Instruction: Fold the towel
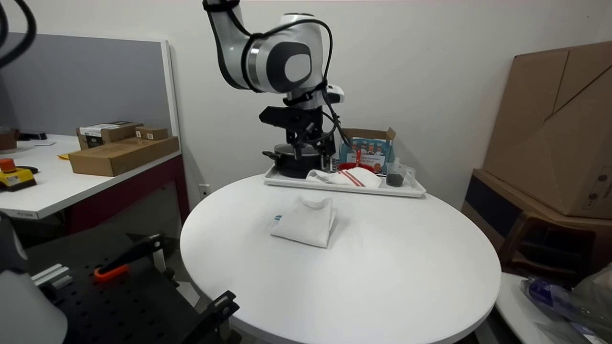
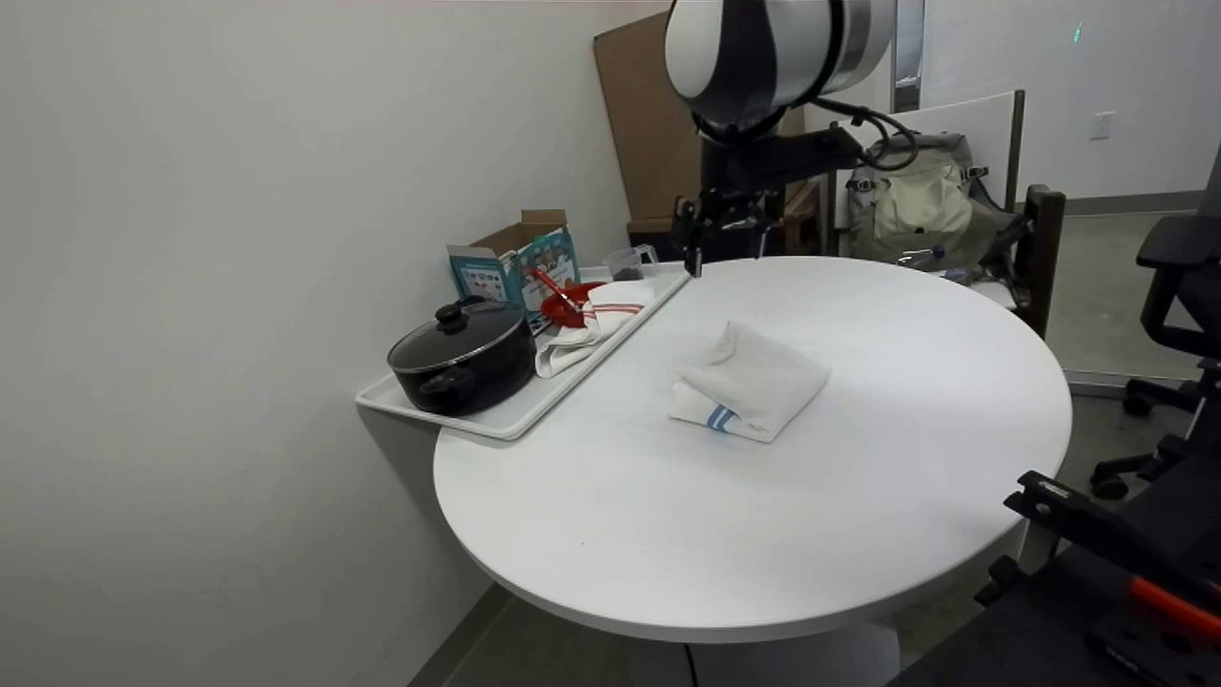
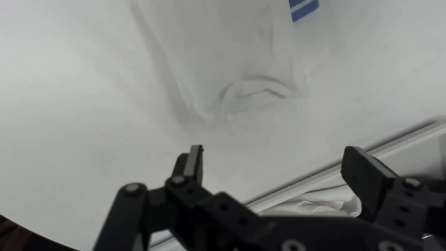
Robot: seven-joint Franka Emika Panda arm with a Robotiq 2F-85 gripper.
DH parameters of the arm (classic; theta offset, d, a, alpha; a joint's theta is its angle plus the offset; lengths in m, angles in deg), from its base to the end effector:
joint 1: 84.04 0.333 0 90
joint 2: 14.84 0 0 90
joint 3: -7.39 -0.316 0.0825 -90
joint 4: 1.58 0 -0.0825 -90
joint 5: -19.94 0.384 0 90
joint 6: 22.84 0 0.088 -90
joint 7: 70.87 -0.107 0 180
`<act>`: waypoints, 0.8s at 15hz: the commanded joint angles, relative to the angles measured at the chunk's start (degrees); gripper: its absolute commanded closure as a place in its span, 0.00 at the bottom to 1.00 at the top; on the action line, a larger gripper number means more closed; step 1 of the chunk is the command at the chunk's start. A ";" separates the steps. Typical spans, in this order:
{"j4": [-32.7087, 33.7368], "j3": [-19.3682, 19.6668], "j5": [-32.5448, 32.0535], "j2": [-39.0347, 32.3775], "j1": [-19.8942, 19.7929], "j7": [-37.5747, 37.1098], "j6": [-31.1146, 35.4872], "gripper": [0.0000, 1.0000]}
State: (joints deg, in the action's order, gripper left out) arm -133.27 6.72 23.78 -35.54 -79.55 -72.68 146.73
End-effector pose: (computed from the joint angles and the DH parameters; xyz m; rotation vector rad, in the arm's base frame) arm 0.5536 0.0455 0.2211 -3.0635 0.0107 -0.4591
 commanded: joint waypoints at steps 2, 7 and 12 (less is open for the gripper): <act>-13.96 -2.23 -0.30 13.22 -6.22 7.15 -0.50 0.00; -19.85 0.46 3.33 24.71 -9.49 12.84 -9.72 0.00; -19.37 3.31 4.56 26.89 -8.14 16.60 -13.94 0.00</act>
